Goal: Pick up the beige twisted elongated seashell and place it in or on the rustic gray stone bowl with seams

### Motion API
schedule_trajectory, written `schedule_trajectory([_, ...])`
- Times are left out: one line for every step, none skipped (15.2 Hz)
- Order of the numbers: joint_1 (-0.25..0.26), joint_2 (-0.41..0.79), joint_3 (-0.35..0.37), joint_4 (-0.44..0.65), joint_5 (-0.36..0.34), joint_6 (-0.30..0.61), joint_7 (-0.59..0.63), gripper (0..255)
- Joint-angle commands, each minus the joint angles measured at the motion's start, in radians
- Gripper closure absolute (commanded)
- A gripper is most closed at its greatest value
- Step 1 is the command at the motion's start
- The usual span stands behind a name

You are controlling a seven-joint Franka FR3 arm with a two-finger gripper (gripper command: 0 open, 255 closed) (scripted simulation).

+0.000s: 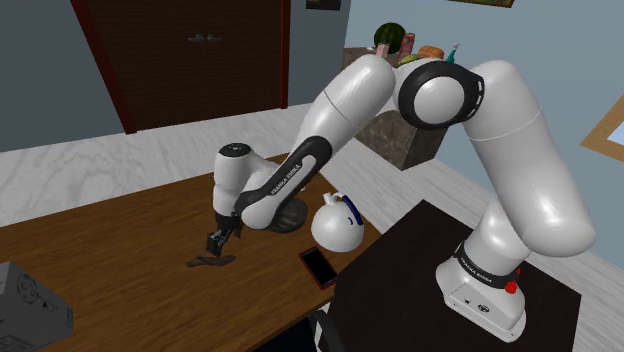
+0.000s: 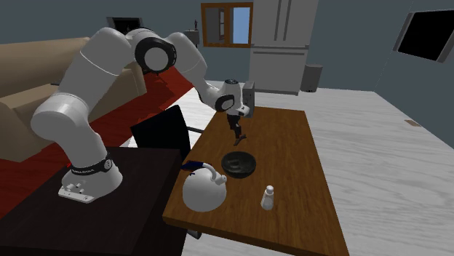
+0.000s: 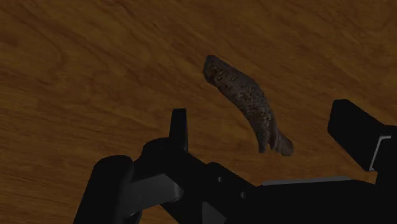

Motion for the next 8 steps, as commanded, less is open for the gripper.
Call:
schedule_trajectory([0.051,0.062,-0.035,0.045,-0.139,0.071,-0.133,0])
schedule_trajectory([0.076,0.093,-0.055,0.07,-0.204,0.11,-0.196,0])
schedule_trajectory([0.094,0.117,-0.07,0.087,-0.25,0.14,-0.241,0])
schedule_trajectory([0.096,0.132,-0.073,0.1,-0.251,0.143,-0.241,0])
schedule_trajectory([0.098,0.147,-0.075,0.113,-0.251,0.145,-0.241,0])
schedule_trajectory([0.1,0.162,-0.077,0.127,-0.251,0.147,-0.242,0])
schedule_trajectory([0.102,0.177,-0.079,0.141,-0.252,0.148,-0.242,0])
schedule_trajectory([0.104,0.192,-0.081,0.155,-0.252,0.15,-0.243,0])
